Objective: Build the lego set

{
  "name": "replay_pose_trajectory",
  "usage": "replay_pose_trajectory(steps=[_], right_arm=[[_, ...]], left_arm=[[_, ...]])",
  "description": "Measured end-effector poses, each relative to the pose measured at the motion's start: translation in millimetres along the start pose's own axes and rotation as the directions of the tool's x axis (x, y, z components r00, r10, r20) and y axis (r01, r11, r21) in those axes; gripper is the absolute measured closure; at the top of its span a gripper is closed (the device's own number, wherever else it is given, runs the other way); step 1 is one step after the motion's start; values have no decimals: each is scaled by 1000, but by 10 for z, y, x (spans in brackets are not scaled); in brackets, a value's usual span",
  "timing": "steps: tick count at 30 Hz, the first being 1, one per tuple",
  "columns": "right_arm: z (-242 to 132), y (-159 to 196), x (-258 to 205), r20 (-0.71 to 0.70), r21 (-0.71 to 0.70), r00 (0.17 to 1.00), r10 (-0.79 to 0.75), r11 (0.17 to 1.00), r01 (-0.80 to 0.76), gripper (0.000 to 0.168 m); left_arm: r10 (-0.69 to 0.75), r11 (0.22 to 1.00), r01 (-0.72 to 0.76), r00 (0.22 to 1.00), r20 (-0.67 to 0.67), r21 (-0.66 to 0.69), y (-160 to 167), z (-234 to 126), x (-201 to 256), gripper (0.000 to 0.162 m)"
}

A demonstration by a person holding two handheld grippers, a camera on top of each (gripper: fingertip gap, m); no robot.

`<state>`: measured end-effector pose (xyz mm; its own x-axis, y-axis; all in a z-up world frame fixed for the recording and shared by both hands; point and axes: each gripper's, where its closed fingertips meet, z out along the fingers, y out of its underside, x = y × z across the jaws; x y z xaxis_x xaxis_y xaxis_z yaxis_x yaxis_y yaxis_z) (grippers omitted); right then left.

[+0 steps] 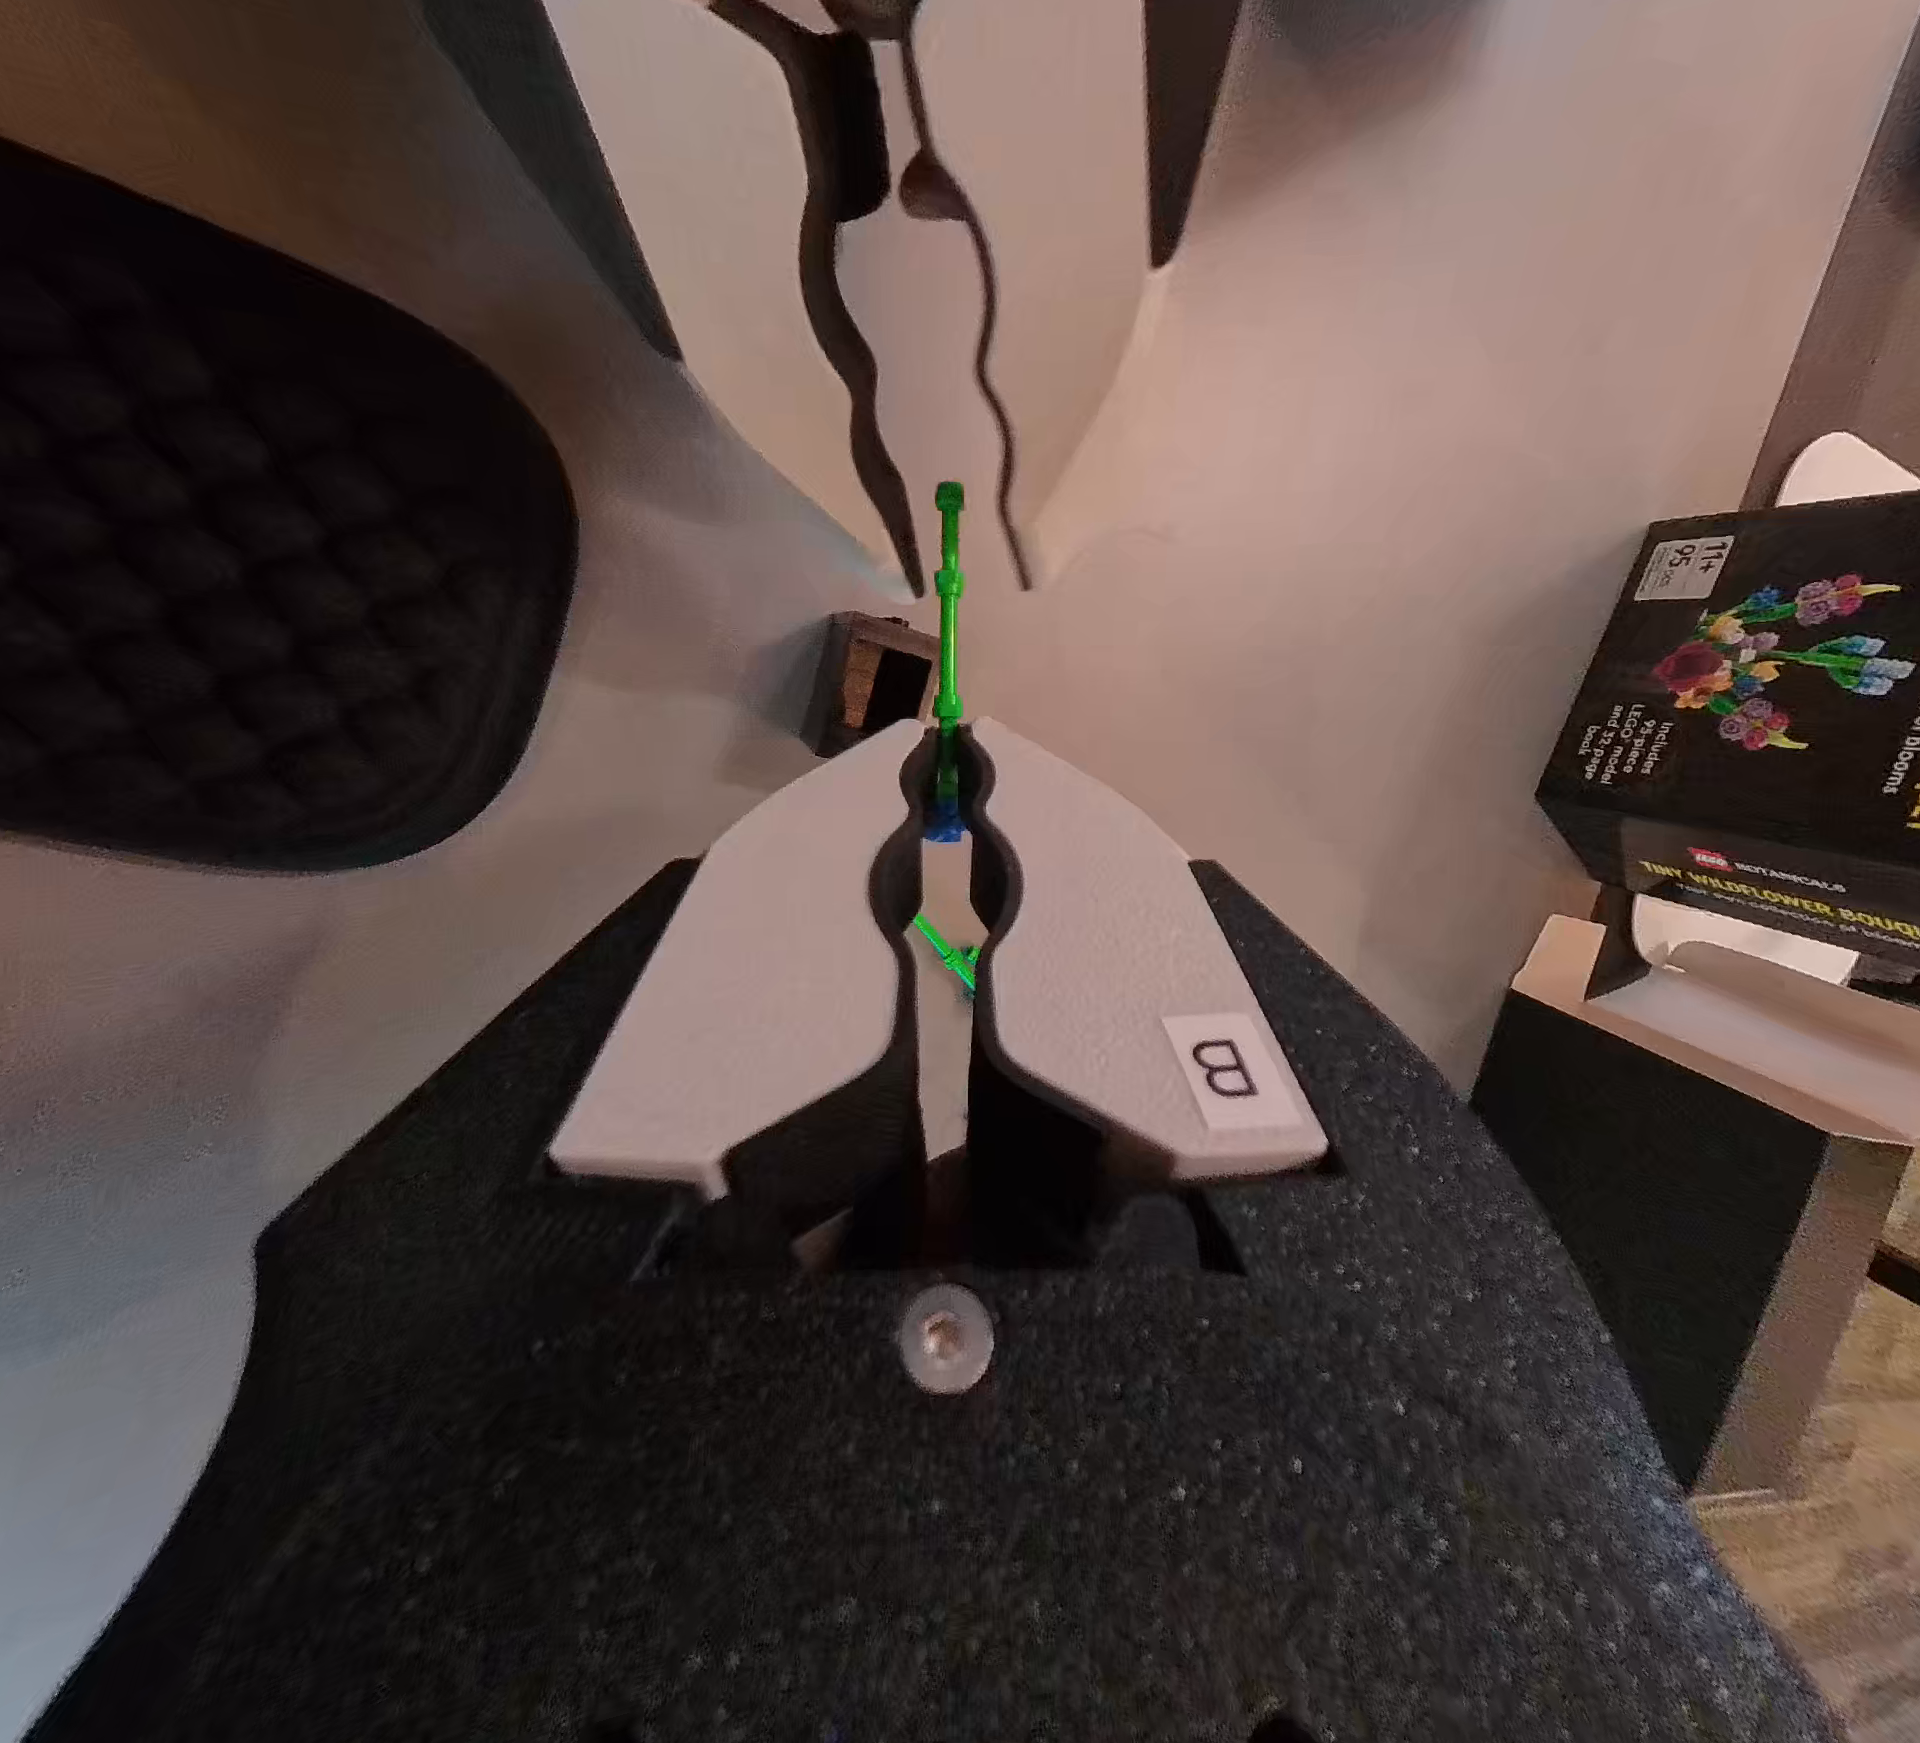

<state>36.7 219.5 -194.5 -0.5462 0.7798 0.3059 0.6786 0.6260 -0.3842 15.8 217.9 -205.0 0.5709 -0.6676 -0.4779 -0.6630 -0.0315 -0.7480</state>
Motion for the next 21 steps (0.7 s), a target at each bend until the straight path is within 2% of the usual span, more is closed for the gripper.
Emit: replay_pose_trajectory(steps=[2,4,5,7,8,9,10,11,12,13,14,15,17,20,21], right_arm=[[-4,-23,4,-2,-3,1000,13,1000,-13,165],[-22,-47,32,-16,12,999,44,999,-43,162],[-73,-65,49,-50,29,996,79,997,-78,154],[-197,-92,178,-122,124,968,218,971,-203,138],[-283,-127,231,-127,221,939,320,932,-288,135],[-377,-162,283,-107,339,896,431,863,-375,132],[-472,-197,326,-53,465,843,536,760,-454,129],[-560,-226,371,35,586,775,631,615,-527,129],[-626,-246,405,160,677,696,699,435,-593,130],[-655,-267,408,304,718,625,719,259,-646,131],[-640,-283,389,423,720,570,704,120,-683,133],[-597,-310,350,500,712,546,672,40,-701,135],[-495,-366,285,544,714,547,636,-8,-700,137],[-415,-440,273,519,741,568,639,-4,-672,141],[-408,-461,281,510,748,575,640,1,-664,148]], left_arm=[[-17,1000,17,1000,-17,6,-16,-9,30,158],[-63,998,64,997,-44,29,-22,-9,51,158],[-105,993,108,993,-57,53,-34,-16,47,158],[-206,969,215,975,-84,121,-78,-51,-5,158],[-266,946,281,958,-108,158,-105,-79,-36,158],[-332,914,355,933,-141,196,-139,-111,-69,158],[-399,871,433,899,-179,234,-178,-145,-105,158],[-454,819,503,863,-224,278,-229,-185,-137,158],[-492,764,561,826,-274,320,-289,-227,-159,158],[-523,708,612,790,-319,354,-342,-268,-181,158],[-542,666,646,763,-353,374,-376,-294,-191,158],[-548,641,663,748,-375,386,-398,-308,-187,158],[-546,634,663,749,-376,399,-400,-305,-179,158],[-526,672,633,773,-354,384,-367,-269,-145,158],[-523,673,632,774,-357,384,-369,-266,-136,158]])
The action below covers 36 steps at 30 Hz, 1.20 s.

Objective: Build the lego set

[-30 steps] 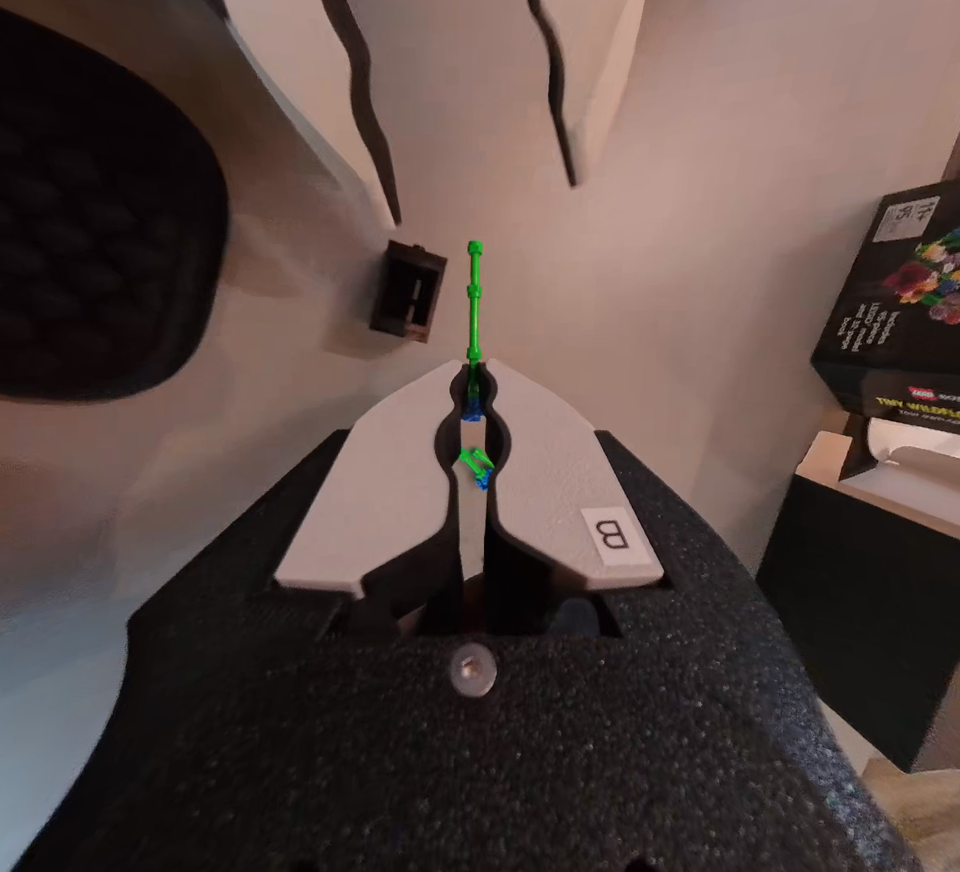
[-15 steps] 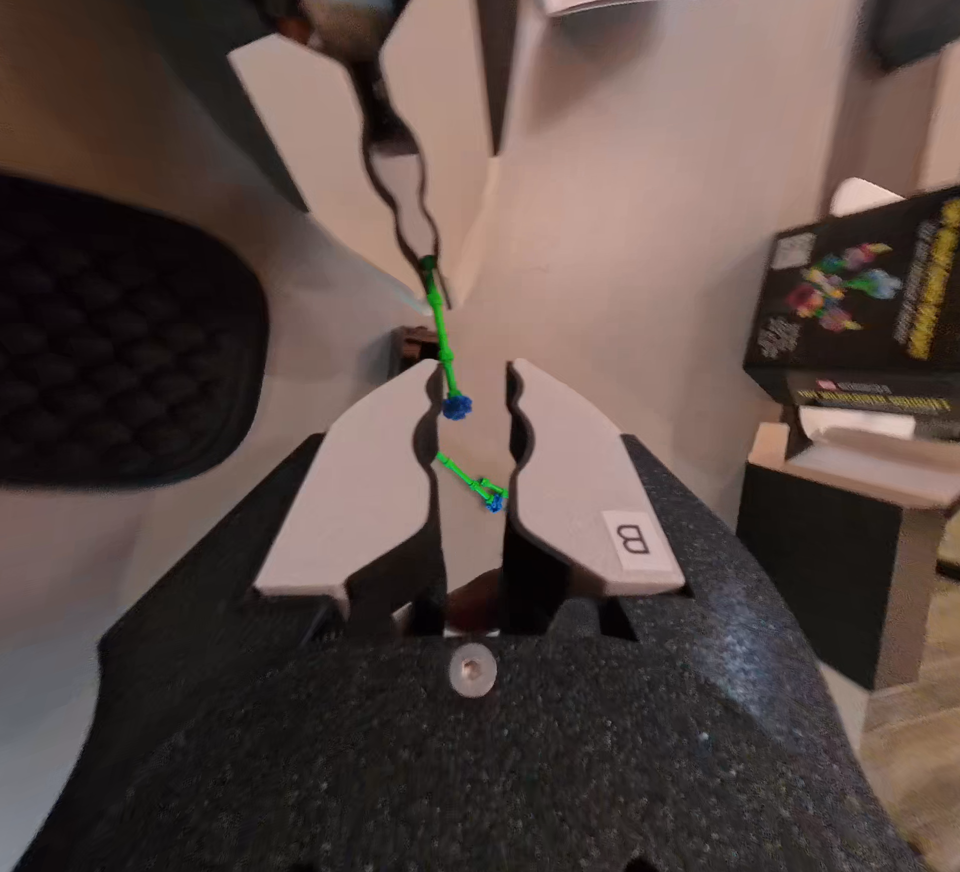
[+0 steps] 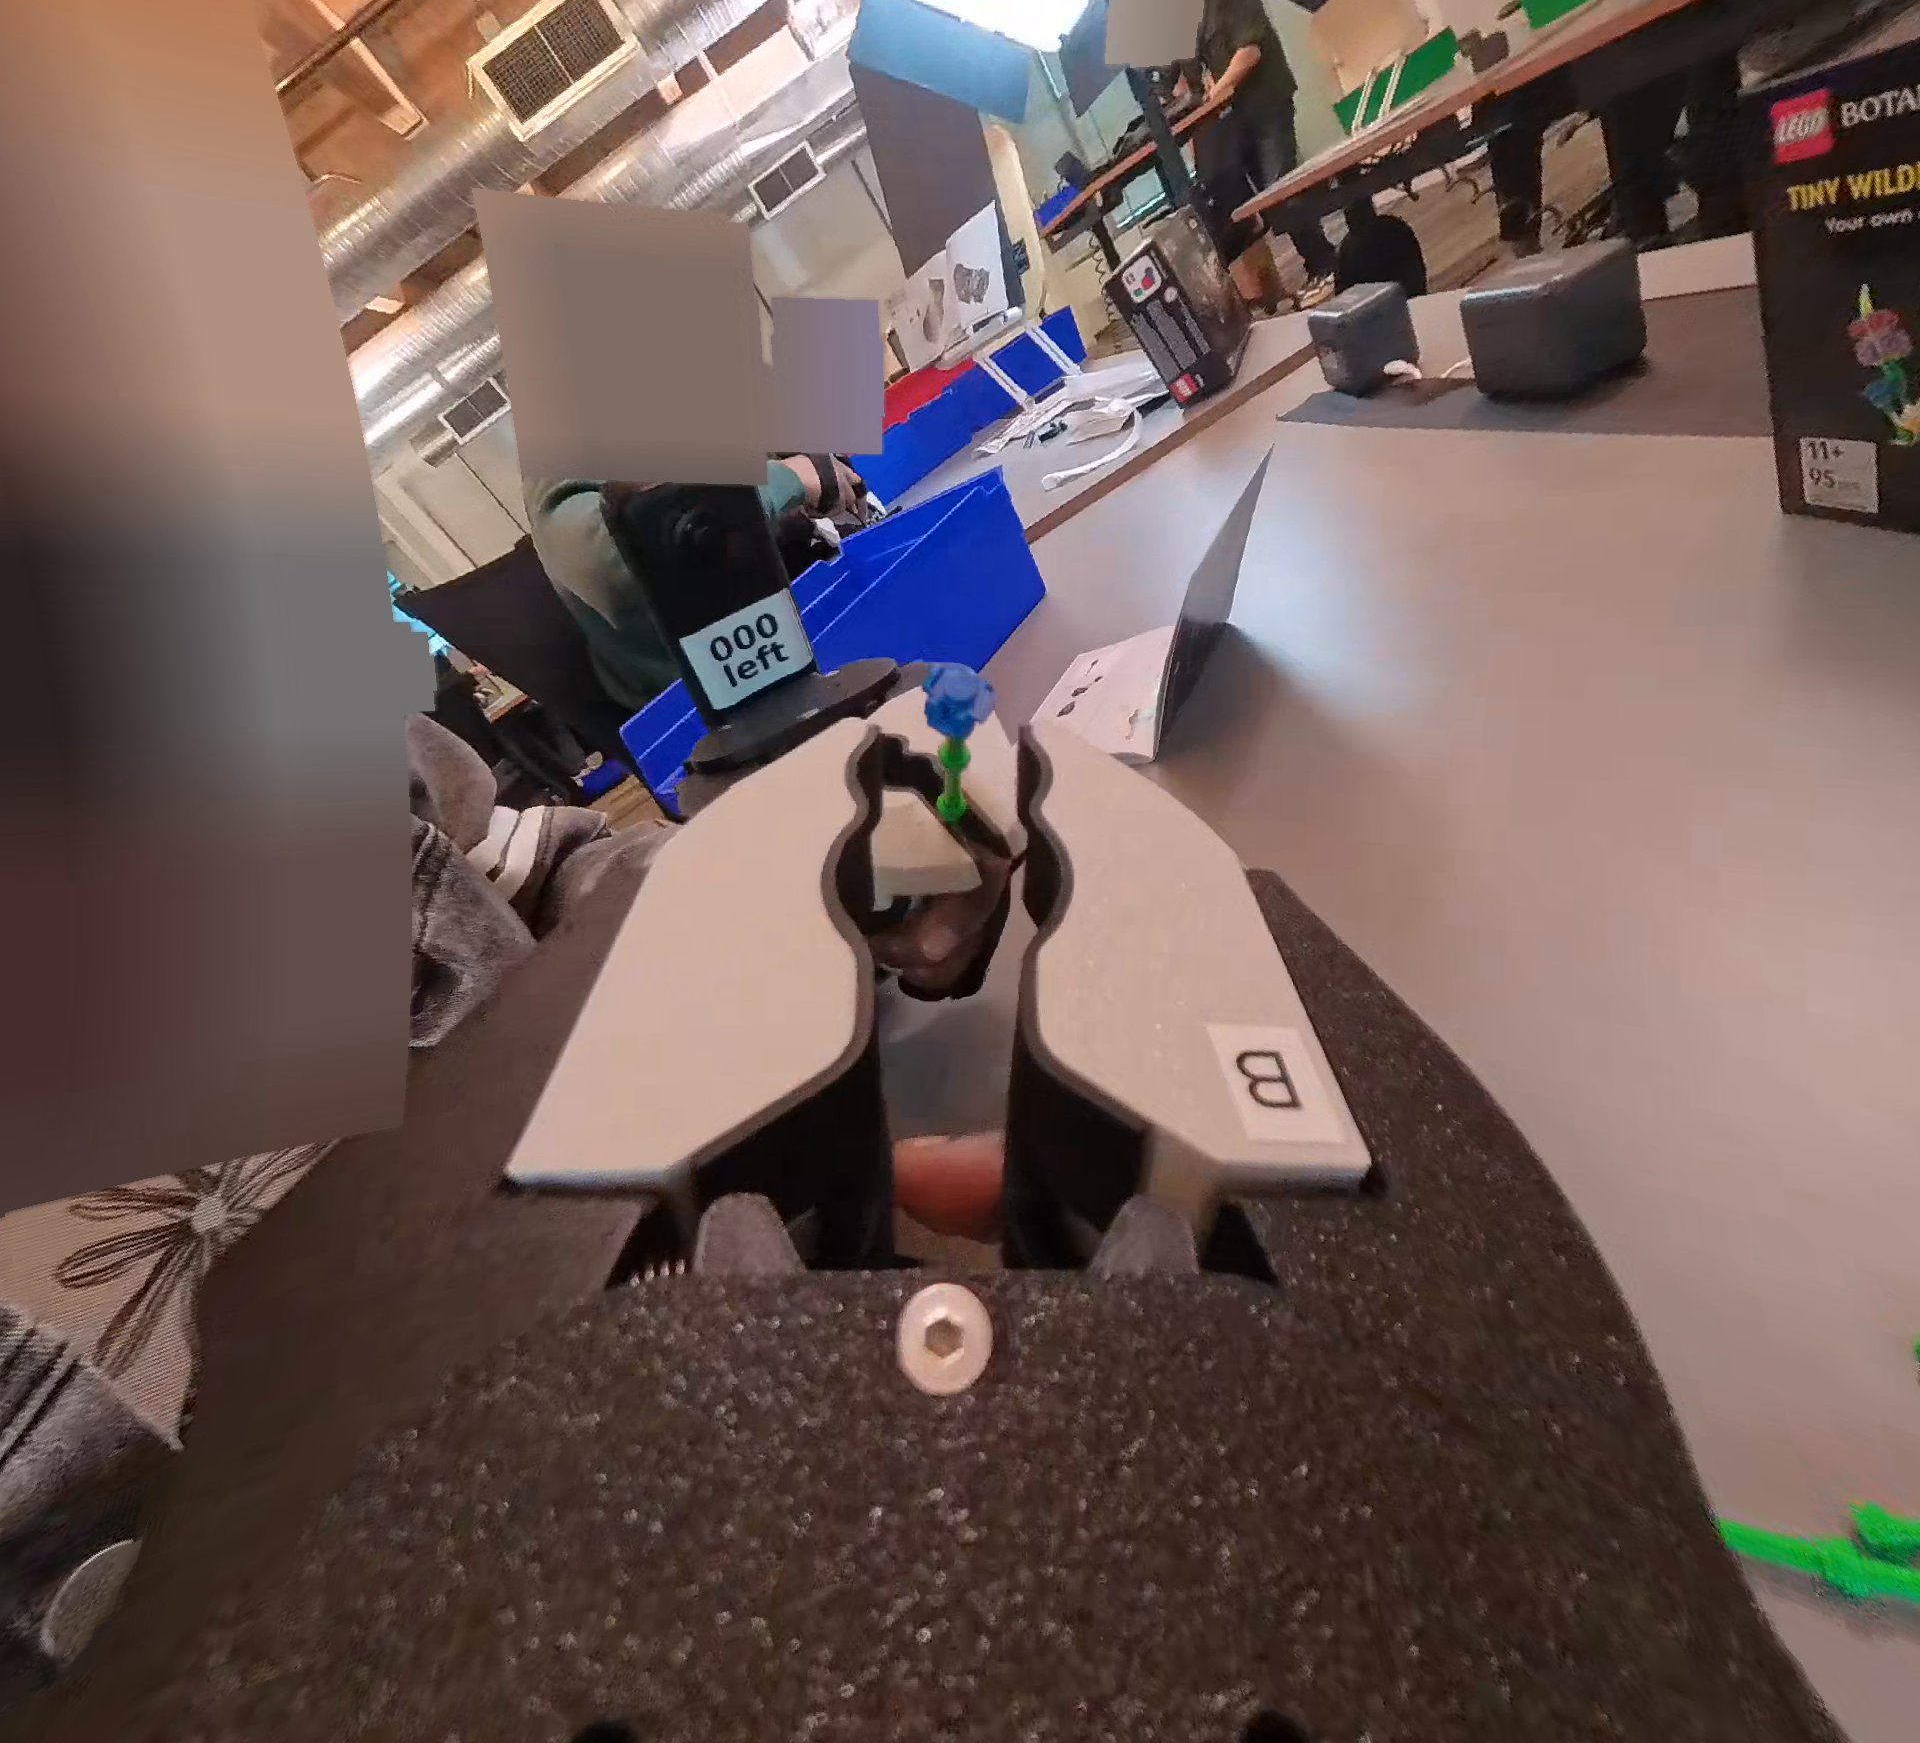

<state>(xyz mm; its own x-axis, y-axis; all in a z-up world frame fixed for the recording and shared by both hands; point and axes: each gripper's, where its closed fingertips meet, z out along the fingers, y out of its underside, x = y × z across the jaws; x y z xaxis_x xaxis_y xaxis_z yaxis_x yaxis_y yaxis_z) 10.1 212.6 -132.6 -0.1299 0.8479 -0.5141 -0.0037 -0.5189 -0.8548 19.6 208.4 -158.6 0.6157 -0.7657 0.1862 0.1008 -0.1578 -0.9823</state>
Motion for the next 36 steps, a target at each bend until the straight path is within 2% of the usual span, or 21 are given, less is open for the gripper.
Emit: replay_pose_trajectory(steps=[3,5,6,9,14,17,25,30,36], right_arm=[[18,21,-7,-17,-37,999,-52,998,51,162],[-22,33,6,-44,-69,994,-100,993,96,163],[-61,43,35,-73,-89,989,-127,989,121,163],[-207,178,229,-207,-231,948,-242,954,192,163],[-312,473,452,-292,-412,880,-375,879,238,163],[-294,621,526,-296,-462,881,-369,862,206,163],[-298,726,597,-294,-509,875,-384,838,197,163],[-288,743,591,-291,-515,872,-394,832,204,163],[-276,837,597,-254,-596,831,-495,757,268,163]], left_arm=[[17,1000,-17,1000,4,-21,27,8,-2,158],[91,992,-93,996,-23,-87,86,-1,-8,138],[138,976,-144,989,-45,-162,173,-18,-30,131],[211,896,-219,975,-65,-386,491,-87,-149,125],[261,776,-267,961,-94,-572,883,-29,-174,118],[251,777,-277,960,-125,-565,951,61,-135,117],[221,792,-237,970,-98,-563,946,75,-166,120],[222,764,-240,969,-105,-599,1016,80,-170,126],[234,742,-253,966,-113,-621,1058,87,-175,126]])
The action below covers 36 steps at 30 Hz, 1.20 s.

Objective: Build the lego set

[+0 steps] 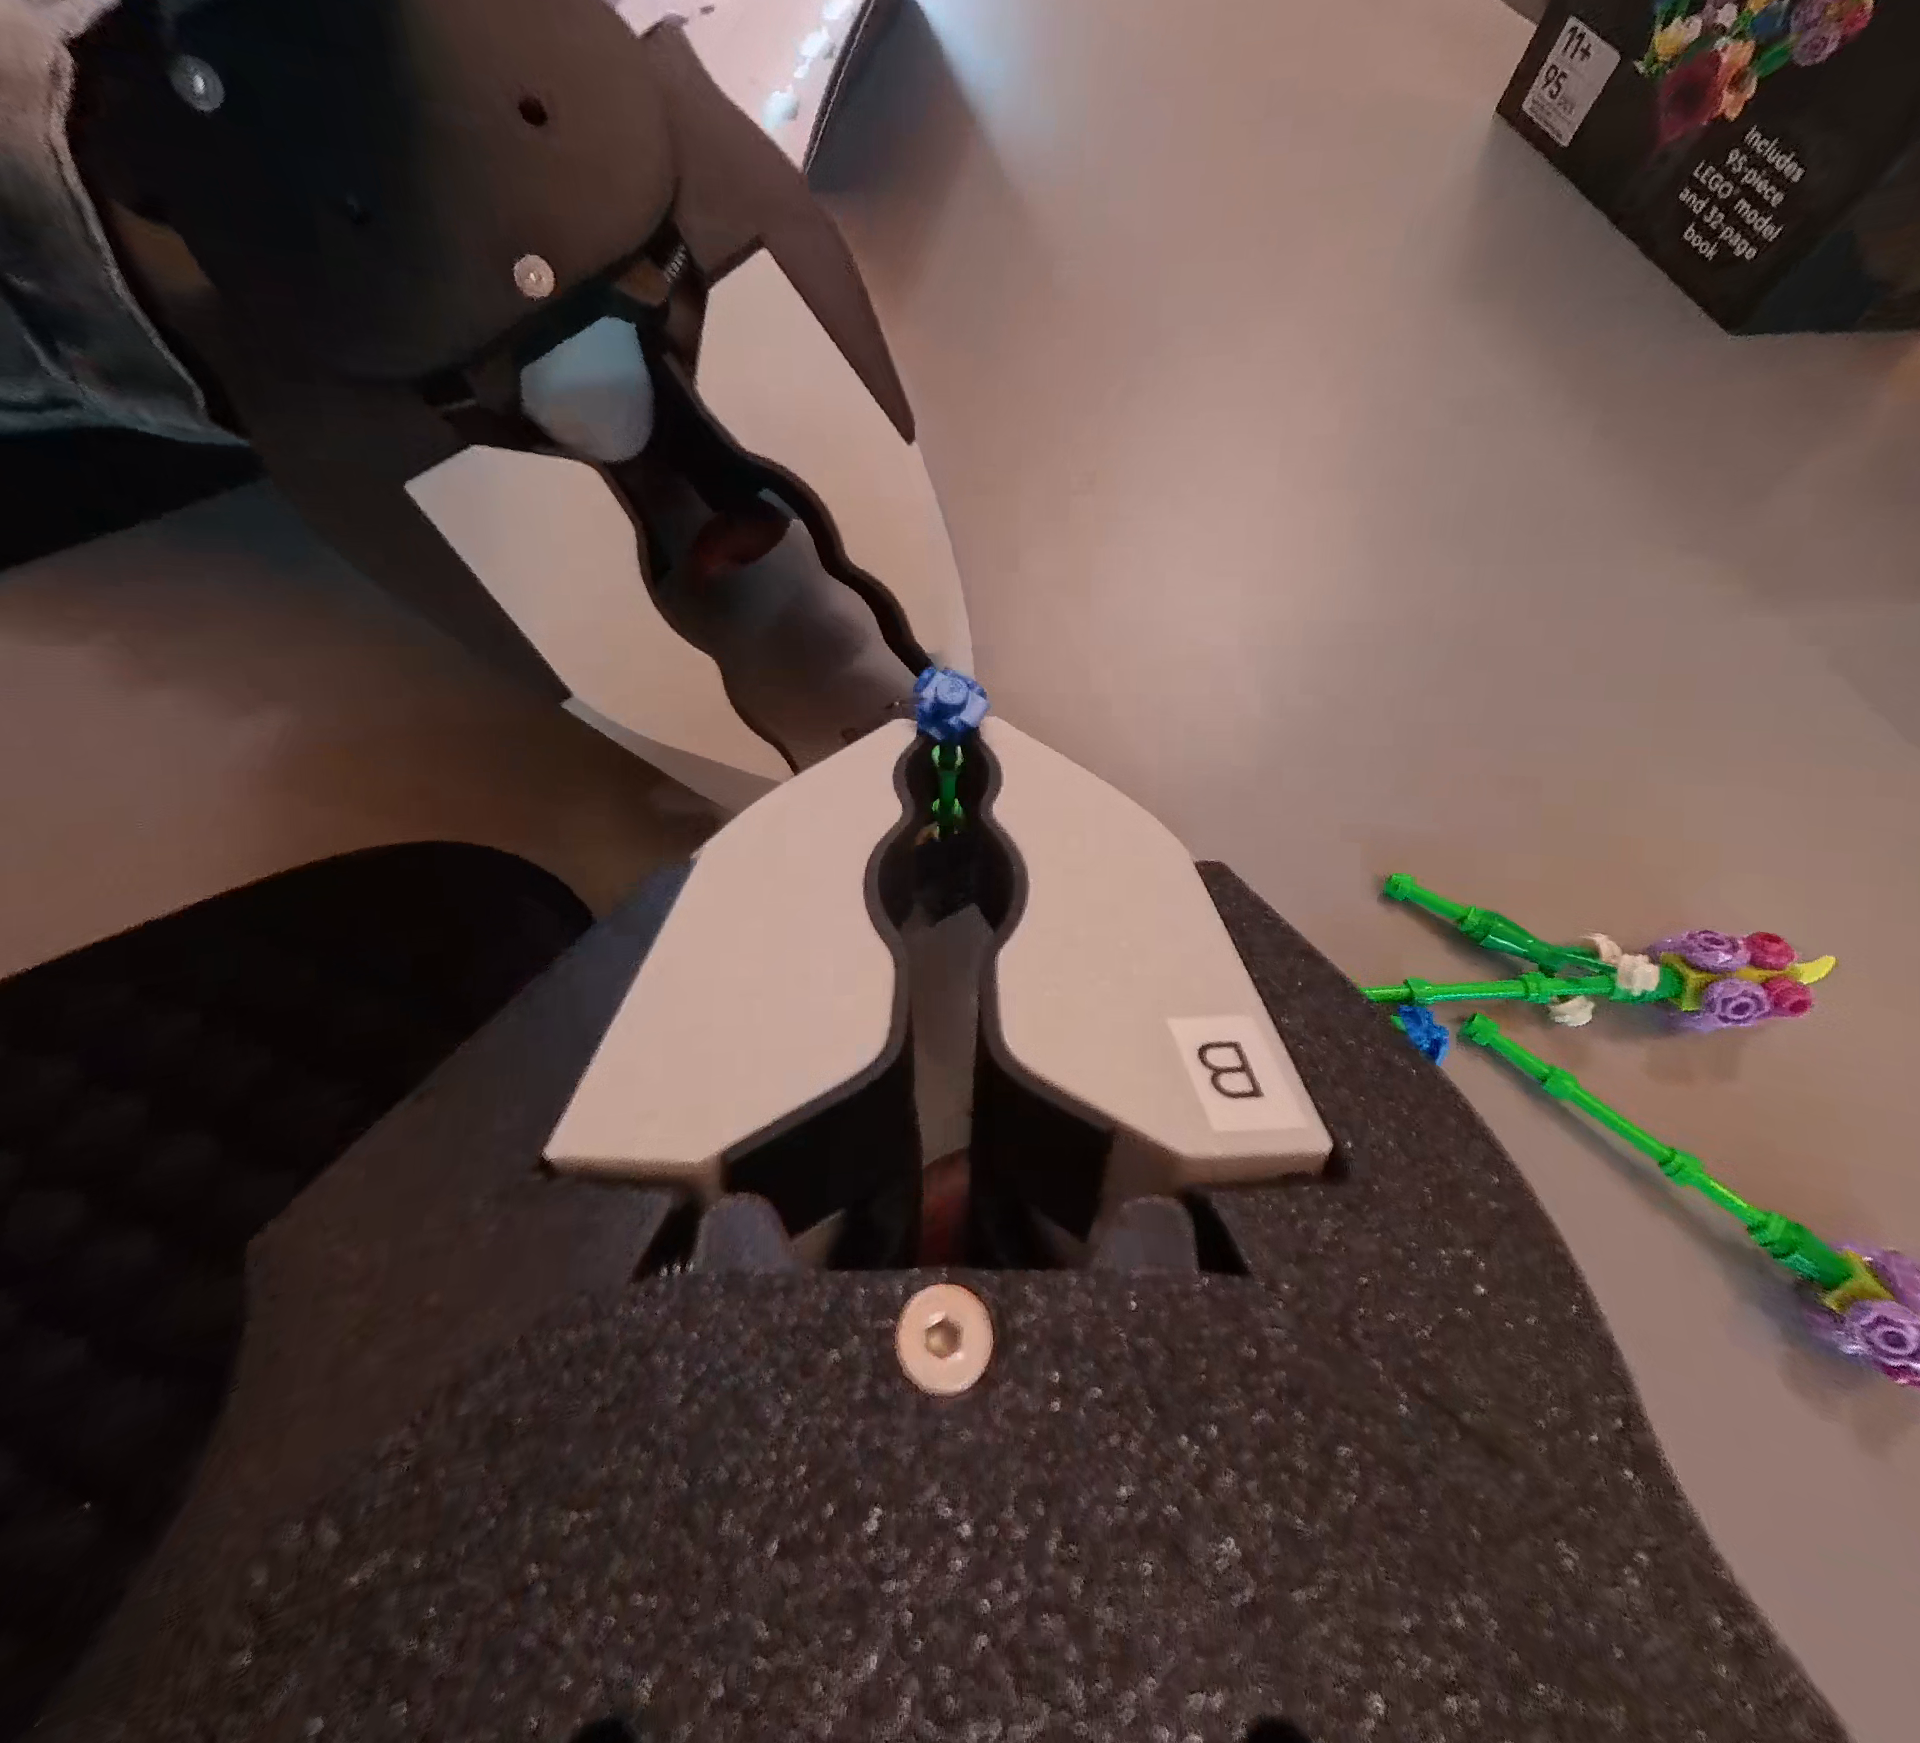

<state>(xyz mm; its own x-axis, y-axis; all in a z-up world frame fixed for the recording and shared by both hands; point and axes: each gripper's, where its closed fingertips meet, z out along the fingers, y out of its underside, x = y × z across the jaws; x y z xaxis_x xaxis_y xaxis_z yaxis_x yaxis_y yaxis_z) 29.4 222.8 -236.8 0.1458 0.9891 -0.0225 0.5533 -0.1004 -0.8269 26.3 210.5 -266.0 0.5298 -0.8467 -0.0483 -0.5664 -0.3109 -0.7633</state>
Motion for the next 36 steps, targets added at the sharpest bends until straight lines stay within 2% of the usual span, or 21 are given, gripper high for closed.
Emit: replay_pose_trajectory(steps=[9,25,30,34,36], right_arm=[[64,0,-70,-62,-66,974,-217,975,213,163],[27,-12,-118,-4,-27,988,-156,987,156,154],[-197,-99,-58,13,66,997,-78,995,77,150],[-575,-63,379,-103,171,979,175,973,-156,135],[-695,126,572,-143,142,945,294,951,-274,131]], left_arm=[[-86,995,87,996,-25,40,-29,-40,-51,138],[-61,998,62,998,-18,30,-17,-25,-32,138],[-57,998,57,998,-17,29,-13,-26,-32,137],[-52,998,53,998,-22,32,-16,-26,-23,134],[-51,998,52,998,-26,32,-16,-28,-16,133]])
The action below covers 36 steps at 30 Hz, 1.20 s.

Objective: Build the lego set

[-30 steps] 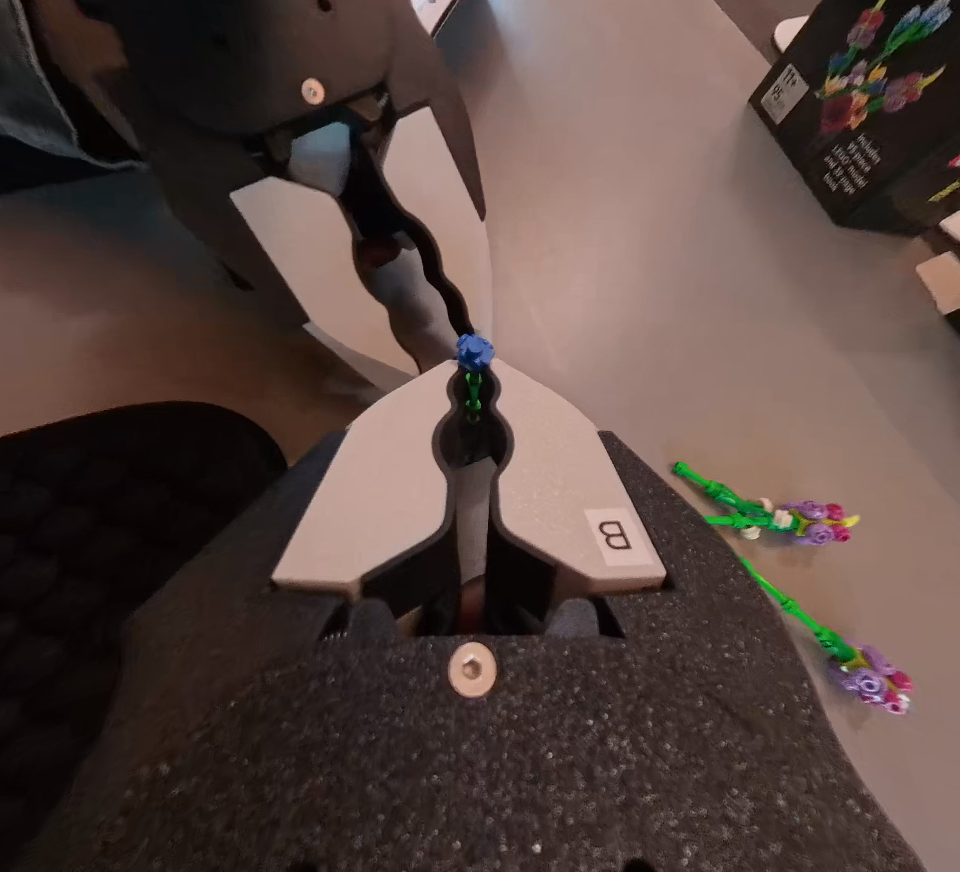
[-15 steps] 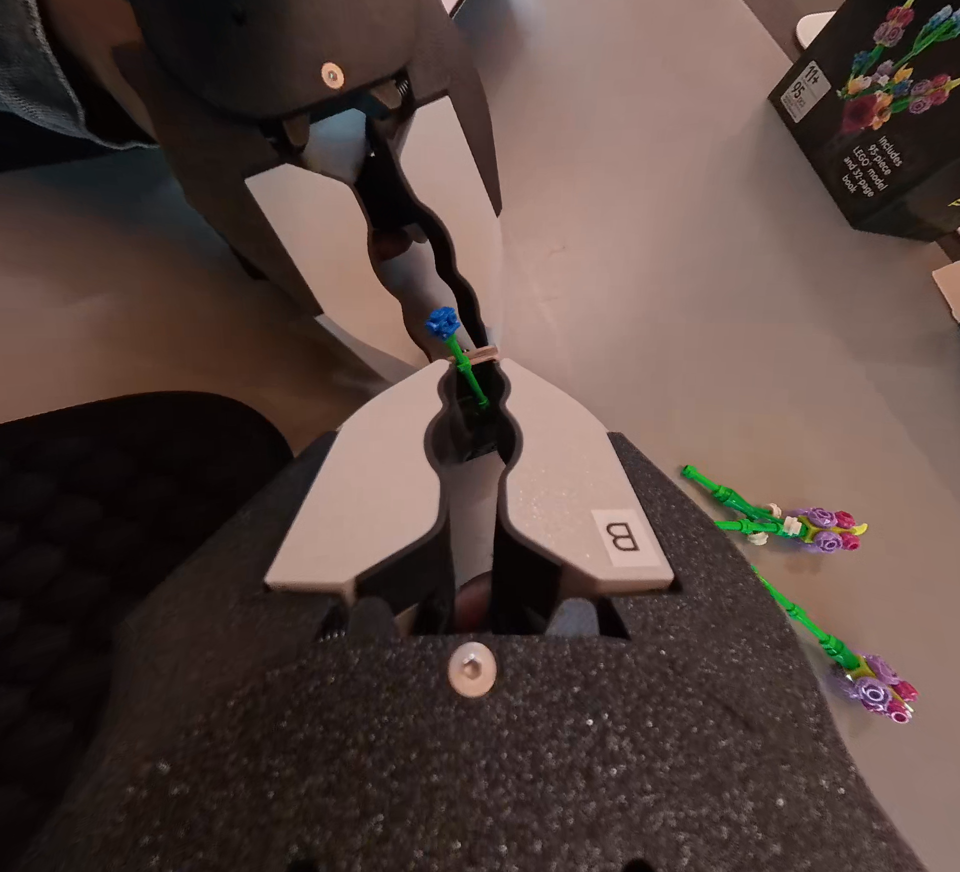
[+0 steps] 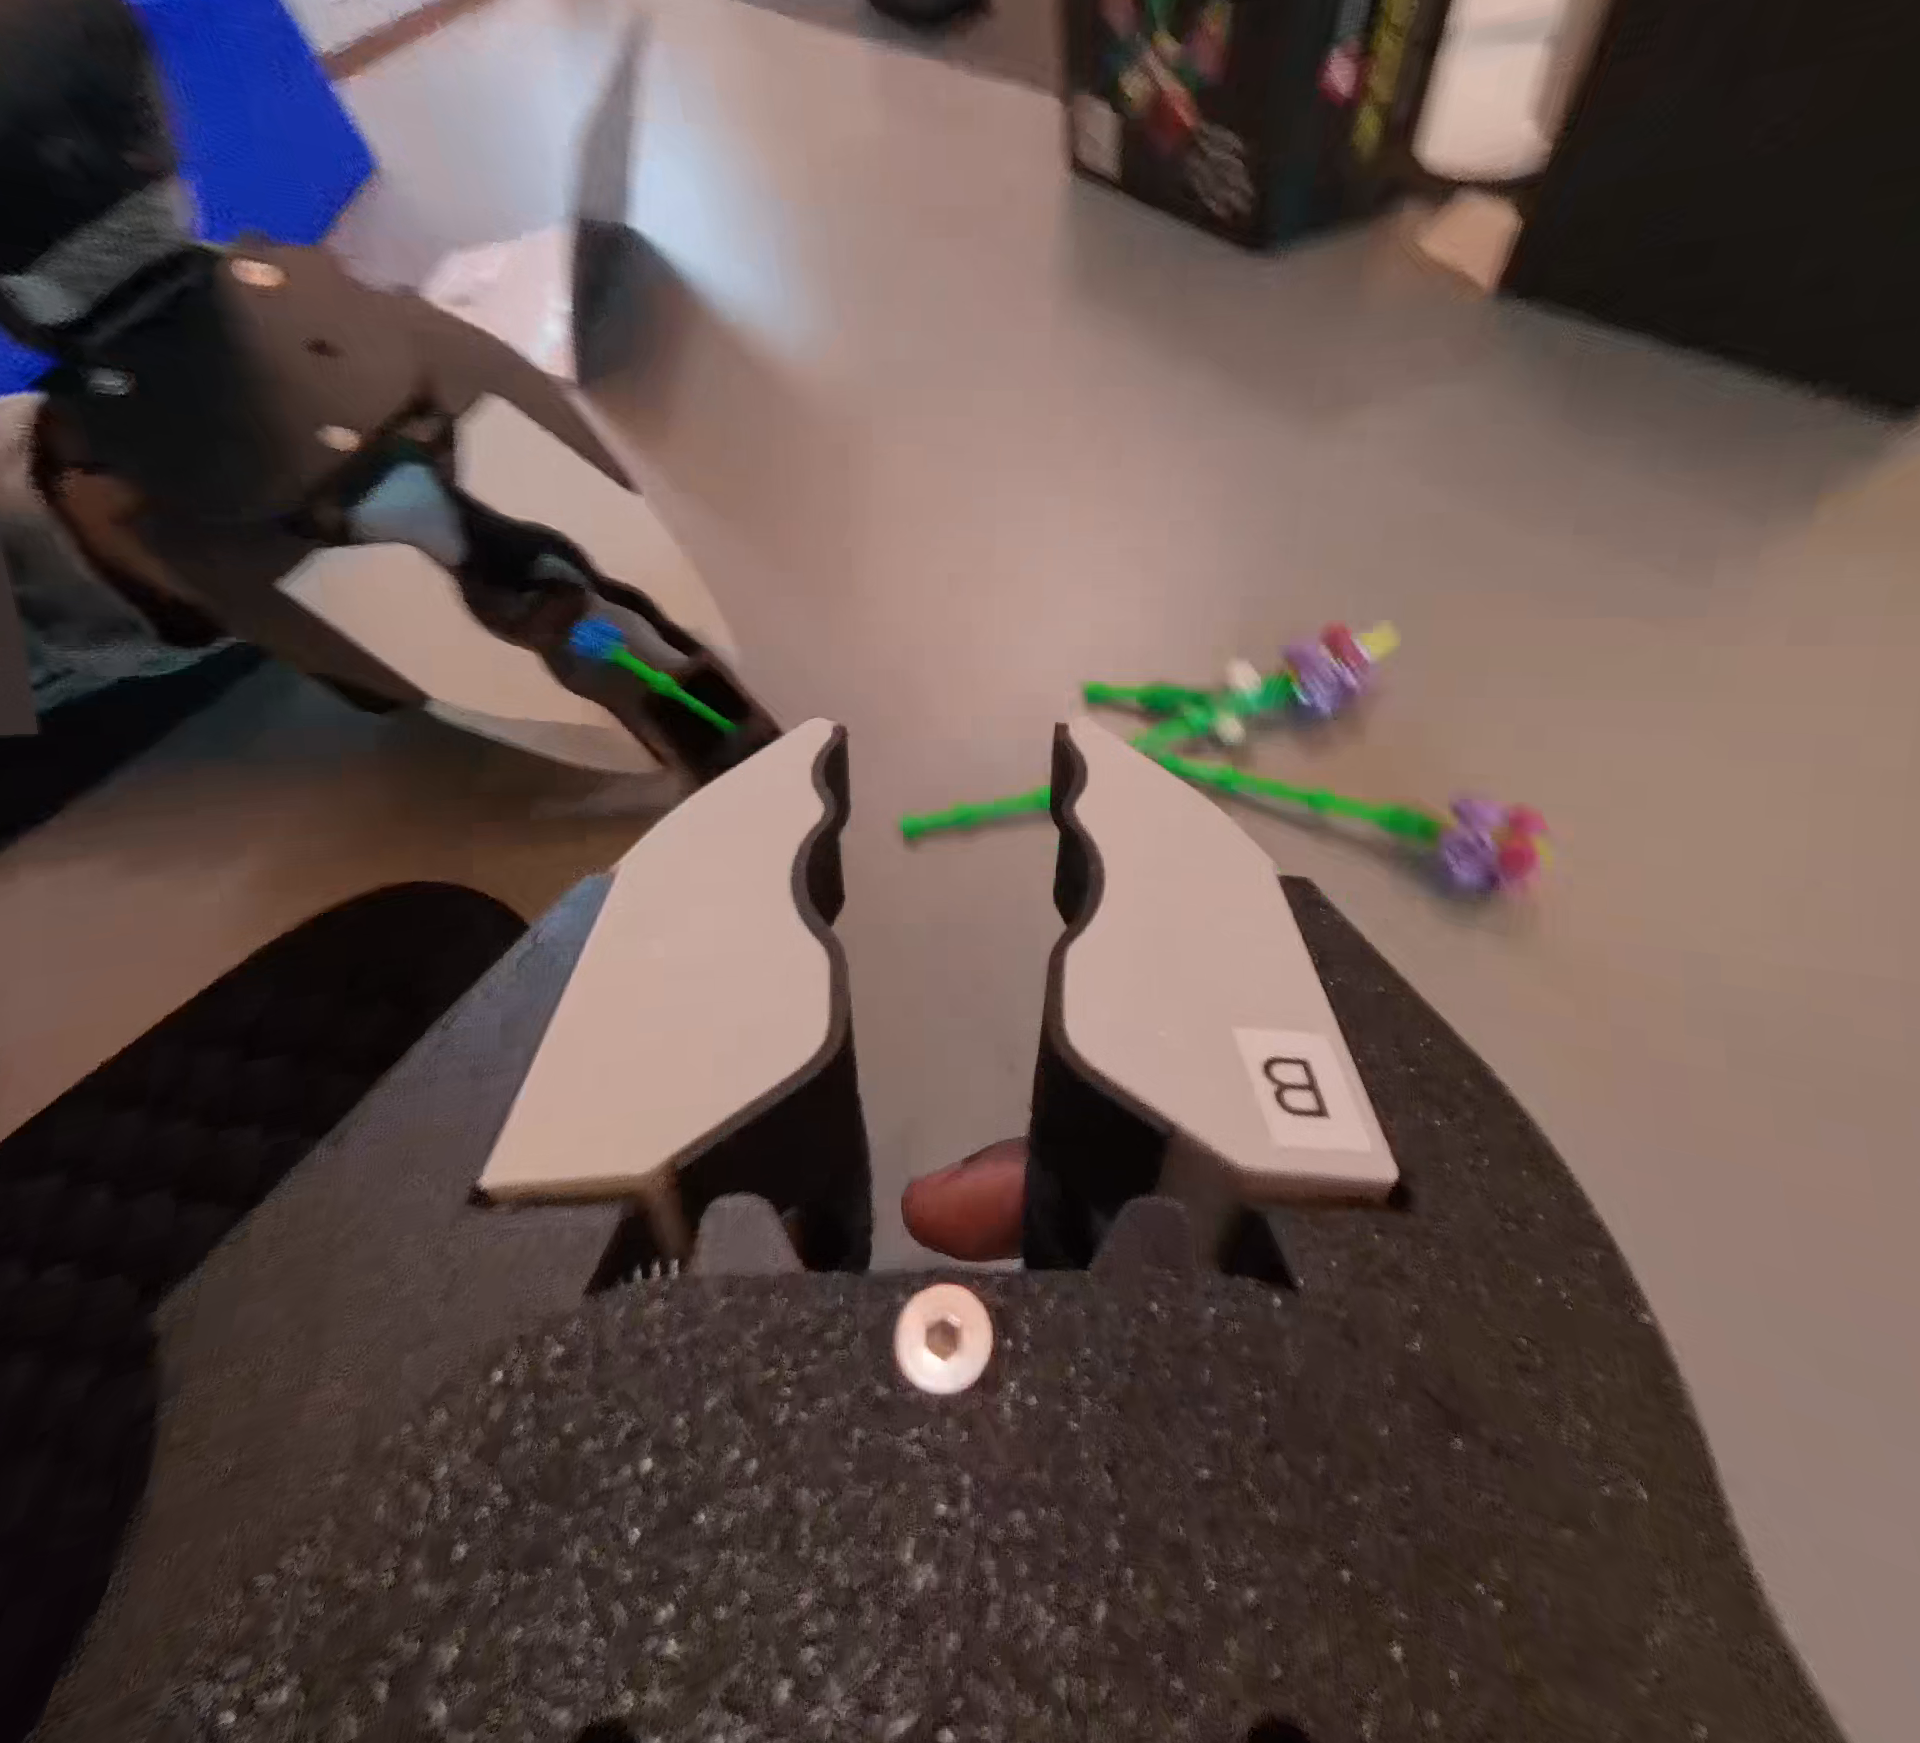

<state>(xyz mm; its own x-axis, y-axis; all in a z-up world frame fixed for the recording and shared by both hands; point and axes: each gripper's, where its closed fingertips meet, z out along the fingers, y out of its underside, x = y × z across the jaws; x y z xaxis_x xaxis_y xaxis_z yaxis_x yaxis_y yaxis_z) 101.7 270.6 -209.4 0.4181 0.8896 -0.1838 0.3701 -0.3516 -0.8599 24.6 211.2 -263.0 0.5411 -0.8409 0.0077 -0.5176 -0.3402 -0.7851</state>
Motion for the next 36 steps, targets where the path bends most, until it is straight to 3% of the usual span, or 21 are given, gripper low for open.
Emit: replay_pose_trajectory(steps=[6,9,13,15,20,28,32,36], right_arm=[[69,460,233,-66,-276,993,102,954,-116,139],[239,442,131,-50,-264,983,177,947,-183,139],[311,457,171,-191,-201,951,244,938,-281,138],[361,450,100,-188,-187,937,296,925,-330,138],[442,453,147,-294,-251,930,221,921,-299,151],[361,512,190,-363,-396,929,69,891,-221,164],[263,544,189,-333,-348,935,122,906,-242,166],[207,350,111,-205,-114,932,298,939,-325,166]], left_arm=[[-3,1000,3,1000,-3,4,-3,-7,4,132],[-24,1000,24,1000,-1,15,-14,-21,-15,131],[-39,999,40,999,-10,21,-17,-30,-21,131],[-30,999,30,999,-17,16,-14,-21,-6,131],[-20,1000,20,999,-31,21,-9,-43,40,131],[-183,974,188,982,-51,130,-89,-189,-79,129],[-224,956,229,974,-48,185,-149,-234,-139,129],[-201,937,196,980,-13,290,-291,-328,-184,128]])
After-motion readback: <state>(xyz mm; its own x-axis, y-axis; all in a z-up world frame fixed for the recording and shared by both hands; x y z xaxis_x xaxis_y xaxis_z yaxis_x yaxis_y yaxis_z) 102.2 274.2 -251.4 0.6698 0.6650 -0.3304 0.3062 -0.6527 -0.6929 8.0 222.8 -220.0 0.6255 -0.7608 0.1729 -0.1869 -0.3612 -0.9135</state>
